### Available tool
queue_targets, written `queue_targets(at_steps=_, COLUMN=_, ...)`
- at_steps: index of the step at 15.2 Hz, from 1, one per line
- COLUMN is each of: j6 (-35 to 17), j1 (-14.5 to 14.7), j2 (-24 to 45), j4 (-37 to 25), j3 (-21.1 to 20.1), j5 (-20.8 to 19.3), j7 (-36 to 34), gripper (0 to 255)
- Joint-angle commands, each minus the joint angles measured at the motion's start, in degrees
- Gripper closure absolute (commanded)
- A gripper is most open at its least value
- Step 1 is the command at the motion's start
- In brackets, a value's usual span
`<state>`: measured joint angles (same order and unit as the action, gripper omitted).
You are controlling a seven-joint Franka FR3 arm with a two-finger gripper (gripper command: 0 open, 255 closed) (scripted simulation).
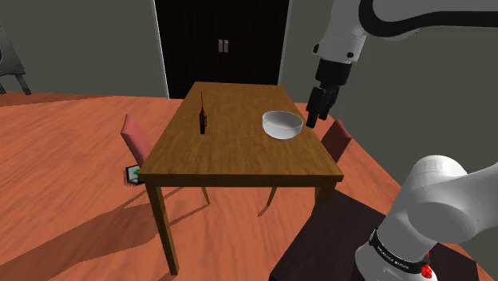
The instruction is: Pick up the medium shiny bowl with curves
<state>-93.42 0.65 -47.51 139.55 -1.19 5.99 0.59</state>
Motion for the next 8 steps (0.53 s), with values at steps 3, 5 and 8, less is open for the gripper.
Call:
queue_targets(at_steps=3, j6=-2.8, j1=-0.6, j2=3.7, j4=-0.5, j3=0.9, j5=-1.2, j7=1.3, gripper=0)
queue_targets(at_steps=5, j6=-5.4, j1=-1.2, j2=7.5, j4=-1.4, j3=1.7, j5=-2.3, j7=2.6, gripper=0)
queue_targets(at_steps=8, j6=-9.2, j1=-2.0, j2=13.4, j4=-3.2, j3=3.0, j5=-3.7, j7=4.3, gripper=0)
